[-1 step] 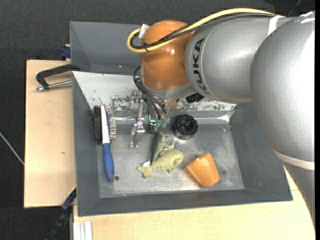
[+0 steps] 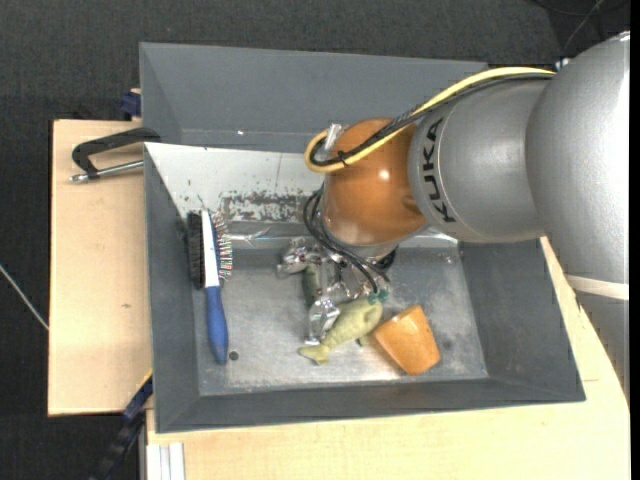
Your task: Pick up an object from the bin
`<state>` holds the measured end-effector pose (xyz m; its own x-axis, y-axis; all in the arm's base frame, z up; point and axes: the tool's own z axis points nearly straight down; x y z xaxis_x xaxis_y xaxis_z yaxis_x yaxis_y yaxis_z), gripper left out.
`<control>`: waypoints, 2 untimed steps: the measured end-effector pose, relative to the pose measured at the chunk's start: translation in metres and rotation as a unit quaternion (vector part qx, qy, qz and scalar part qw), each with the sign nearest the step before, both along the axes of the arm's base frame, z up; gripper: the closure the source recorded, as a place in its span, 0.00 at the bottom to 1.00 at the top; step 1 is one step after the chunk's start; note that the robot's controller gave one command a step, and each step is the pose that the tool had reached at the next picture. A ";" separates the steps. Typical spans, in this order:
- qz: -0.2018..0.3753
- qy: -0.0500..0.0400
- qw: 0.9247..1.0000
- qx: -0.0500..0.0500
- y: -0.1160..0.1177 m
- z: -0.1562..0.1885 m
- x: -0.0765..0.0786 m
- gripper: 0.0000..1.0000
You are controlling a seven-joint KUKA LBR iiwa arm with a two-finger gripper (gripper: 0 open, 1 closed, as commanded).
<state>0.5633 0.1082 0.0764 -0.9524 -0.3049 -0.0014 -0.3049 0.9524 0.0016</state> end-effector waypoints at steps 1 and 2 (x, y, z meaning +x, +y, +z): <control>0.076 -0.004 0.997 0.000 -0.006 0.021 0.013 0.00; 0.194 -0.006 0.981 0.000 -0.066 -0.003 -0.039 0.00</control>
Offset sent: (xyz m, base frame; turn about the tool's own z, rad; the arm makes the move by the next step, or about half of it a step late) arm 0.0109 -0.0070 0.0193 -0.1531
